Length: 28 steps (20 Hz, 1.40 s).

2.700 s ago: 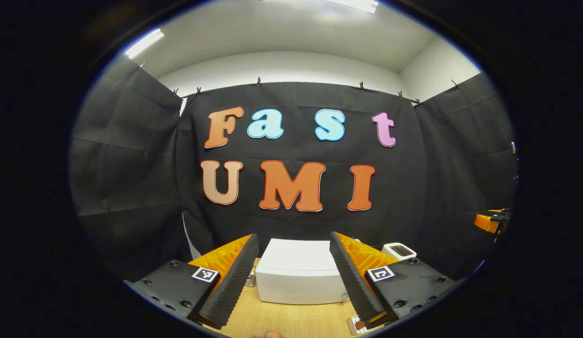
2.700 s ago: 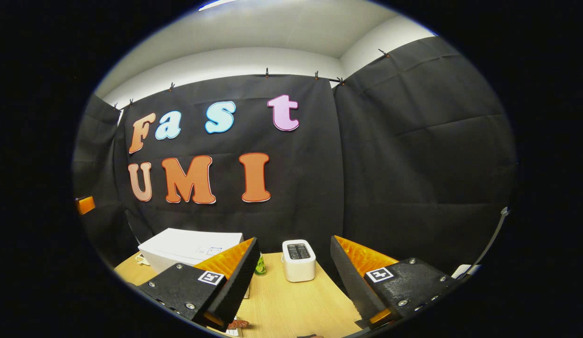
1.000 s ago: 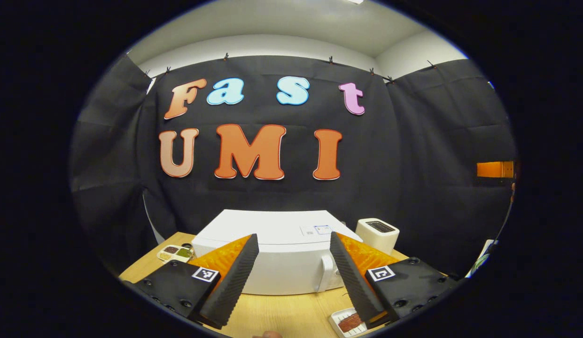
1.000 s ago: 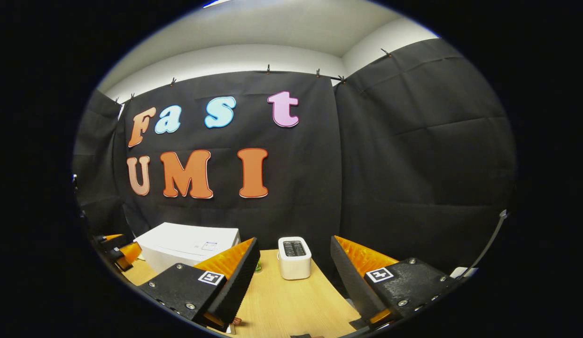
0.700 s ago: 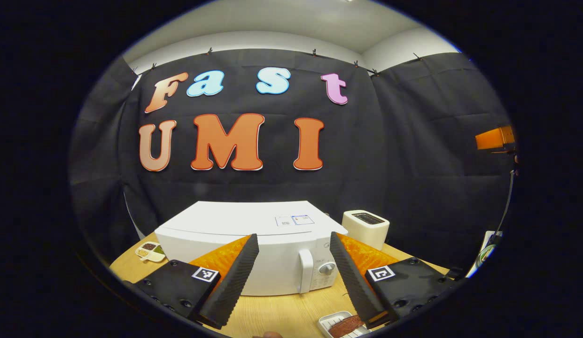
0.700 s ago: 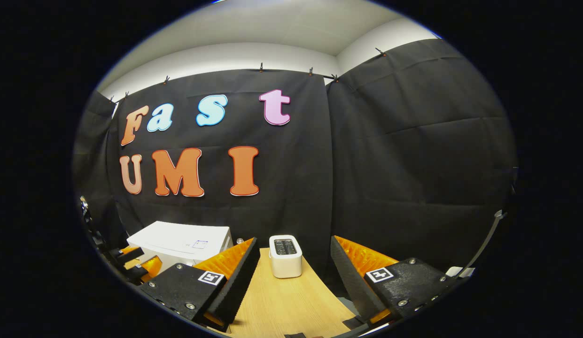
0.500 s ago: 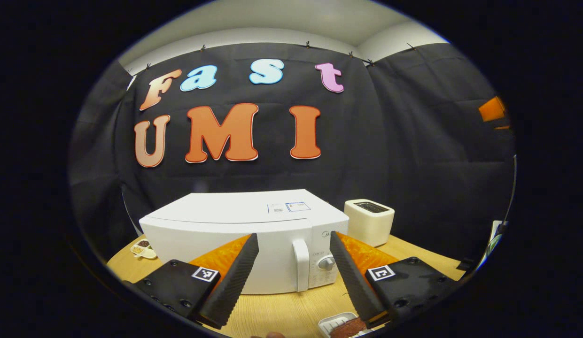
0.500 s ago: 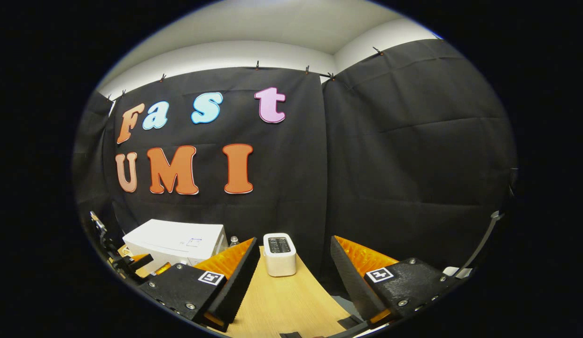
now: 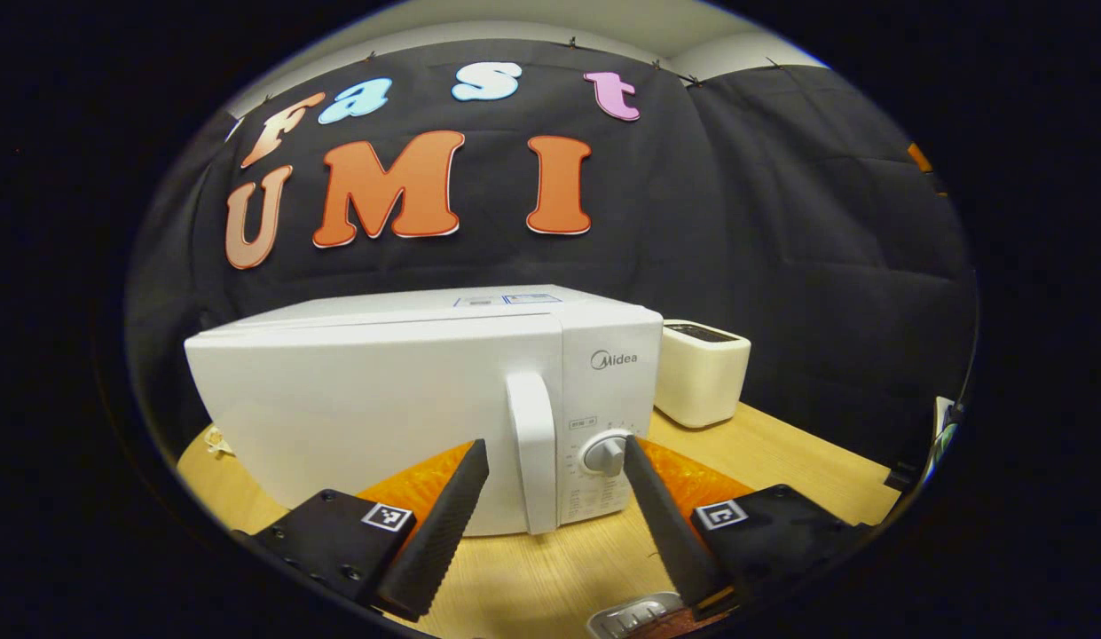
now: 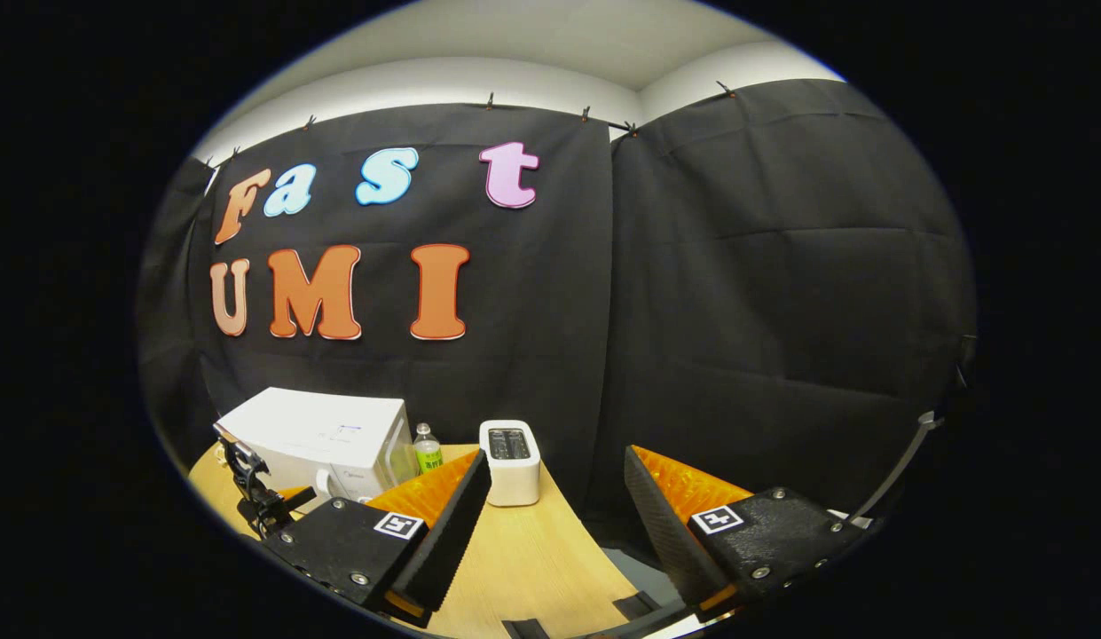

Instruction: Open the microwave oven with the left hand, put the food in, and close the microwave oven.

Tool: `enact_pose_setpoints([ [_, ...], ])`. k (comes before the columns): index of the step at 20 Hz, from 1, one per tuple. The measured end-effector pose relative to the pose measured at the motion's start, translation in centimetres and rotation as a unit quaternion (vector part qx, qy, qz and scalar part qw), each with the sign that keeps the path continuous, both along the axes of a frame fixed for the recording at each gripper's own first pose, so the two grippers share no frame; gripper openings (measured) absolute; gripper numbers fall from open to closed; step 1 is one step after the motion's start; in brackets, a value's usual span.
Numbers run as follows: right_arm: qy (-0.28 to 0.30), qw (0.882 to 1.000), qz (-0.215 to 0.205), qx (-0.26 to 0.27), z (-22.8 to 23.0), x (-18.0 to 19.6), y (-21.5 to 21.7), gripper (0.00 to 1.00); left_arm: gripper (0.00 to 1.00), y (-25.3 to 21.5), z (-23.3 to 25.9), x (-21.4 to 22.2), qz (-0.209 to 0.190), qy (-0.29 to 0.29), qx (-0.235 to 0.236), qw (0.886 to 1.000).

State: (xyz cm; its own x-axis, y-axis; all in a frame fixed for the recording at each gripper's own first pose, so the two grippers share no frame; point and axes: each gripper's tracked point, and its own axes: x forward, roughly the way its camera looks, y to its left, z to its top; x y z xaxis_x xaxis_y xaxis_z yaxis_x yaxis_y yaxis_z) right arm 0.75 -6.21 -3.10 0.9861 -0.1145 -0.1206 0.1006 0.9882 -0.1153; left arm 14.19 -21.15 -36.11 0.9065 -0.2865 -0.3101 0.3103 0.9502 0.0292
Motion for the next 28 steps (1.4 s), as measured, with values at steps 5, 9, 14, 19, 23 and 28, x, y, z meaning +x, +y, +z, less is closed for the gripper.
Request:
enact_pose_setpoints([
  [5, 0.014, 1.0, 0.004, -0.028, -0.7, 0.2, -0.4, 0.94, 0.64, 1.3, -0.3, 0.9, 0.033, -0.015, -0.009, 0.999],
  [9, 0.02, 0.999, 0.002, -0.034, -0.9, 0.1, -0.9, 0.95, 0.28, 0.9, -0.2, 0.9, 0.028, -0.023, 0.022, 0.999],
  [14, 0.023, 0.999, 0.011, -0.033, -1.1, -0.2, -0.4, 0.95, 0.09, 0.9, -0.3, 1.0, 0.038, -0.012, 0.013, 0.999],
  [19, 0.018, 0.999, 0.018, -0.037, -0.7, -0.6, -0.1, 0.95, 0.09, 1.5, -0.3, -1.3, 0.045, 0.02, -0.009, 0.999],
  [23, 0.015, 0.999, 0.029, -0.032, -0.8, -0.6, 1.2, 0.95, 0.09, 2.6, 0.6, -6.0, -0.007, 0.003, 0.004, 1.0],
  [28, 0.01, 0.997, 0.076, -0.008, -1.1, -0.5, 6.1, 0.95, 0.09, 5.2, 1.5, -10.7, -0.028, 0.031, -0.008, 0.999],
])
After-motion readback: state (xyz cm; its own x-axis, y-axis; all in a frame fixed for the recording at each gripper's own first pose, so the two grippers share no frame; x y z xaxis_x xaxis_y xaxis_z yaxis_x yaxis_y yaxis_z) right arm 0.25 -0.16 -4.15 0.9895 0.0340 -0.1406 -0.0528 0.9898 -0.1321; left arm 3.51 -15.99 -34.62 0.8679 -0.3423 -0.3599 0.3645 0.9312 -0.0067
